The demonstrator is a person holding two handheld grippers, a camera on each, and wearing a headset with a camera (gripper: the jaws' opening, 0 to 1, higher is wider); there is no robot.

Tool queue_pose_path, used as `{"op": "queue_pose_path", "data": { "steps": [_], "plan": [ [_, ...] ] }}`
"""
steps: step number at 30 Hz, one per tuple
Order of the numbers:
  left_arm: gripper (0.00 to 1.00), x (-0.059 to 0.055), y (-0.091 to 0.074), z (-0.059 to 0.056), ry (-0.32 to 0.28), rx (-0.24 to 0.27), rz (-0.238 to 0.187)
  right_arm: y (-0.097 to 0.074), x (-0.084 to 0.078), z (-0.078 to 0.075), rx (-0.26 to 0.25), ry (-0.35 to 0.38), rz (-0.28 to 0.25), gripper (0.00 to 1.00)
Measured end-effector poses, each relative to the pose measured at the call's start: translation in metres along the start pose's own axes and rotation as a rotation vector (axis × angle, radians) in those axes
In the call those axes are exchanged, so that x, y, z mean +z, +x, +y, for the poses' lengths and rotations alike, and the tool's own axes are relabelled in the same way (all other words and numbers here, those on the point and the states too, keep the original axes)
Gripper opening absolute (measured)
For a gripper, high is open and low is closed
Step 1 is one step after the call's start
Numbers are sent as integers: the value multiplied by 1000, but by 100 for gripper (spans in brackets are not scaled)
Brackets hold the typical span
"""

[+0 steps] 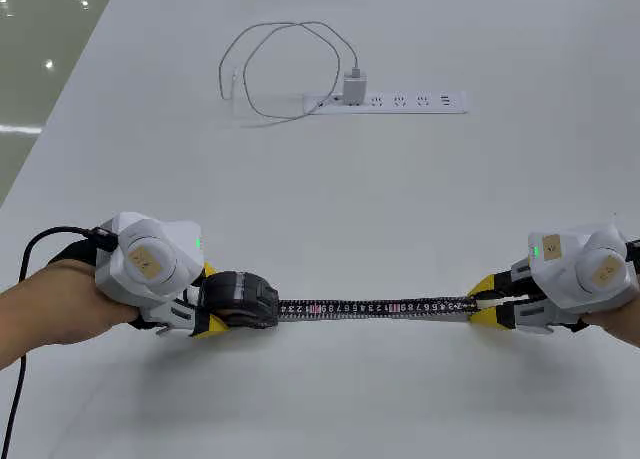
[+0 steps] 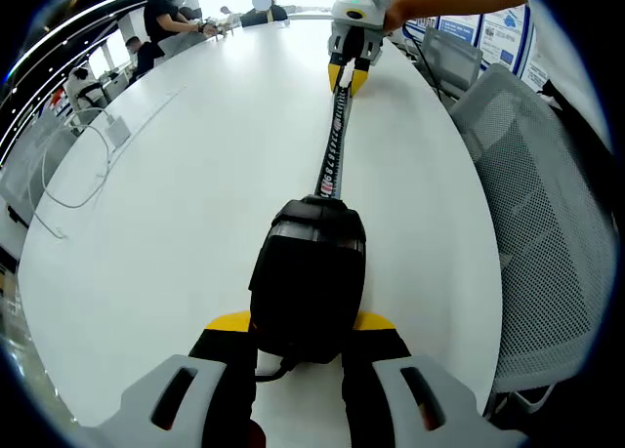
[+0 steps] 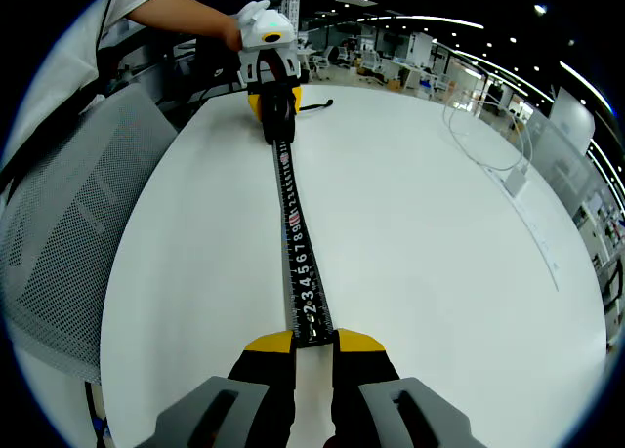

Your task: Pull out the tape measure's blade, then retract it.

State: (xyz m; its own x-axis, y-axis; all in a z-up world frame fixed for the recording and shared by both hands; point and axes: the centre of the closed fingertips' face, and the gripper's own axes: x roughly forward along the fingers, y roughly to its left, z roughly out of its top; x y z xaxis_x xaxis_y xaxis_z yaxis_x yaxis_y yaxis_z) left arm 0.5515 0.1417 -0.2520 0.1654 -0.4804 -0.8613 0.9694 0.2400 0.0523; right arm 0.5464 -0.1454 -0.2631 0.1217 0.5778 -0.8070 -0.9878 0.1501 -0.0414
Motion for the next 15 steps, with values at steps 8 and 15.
{"op": "queue_pose_path", "data": {
  "steps": [8,15],
  "plan": [
    [29,1,1,1,-11,0,2,1,-2,-1,-9,4,16,10],
    [29,0,1,1,-9,3,1,2,-3,-1,-4,-2,14,10]
  ]
}}
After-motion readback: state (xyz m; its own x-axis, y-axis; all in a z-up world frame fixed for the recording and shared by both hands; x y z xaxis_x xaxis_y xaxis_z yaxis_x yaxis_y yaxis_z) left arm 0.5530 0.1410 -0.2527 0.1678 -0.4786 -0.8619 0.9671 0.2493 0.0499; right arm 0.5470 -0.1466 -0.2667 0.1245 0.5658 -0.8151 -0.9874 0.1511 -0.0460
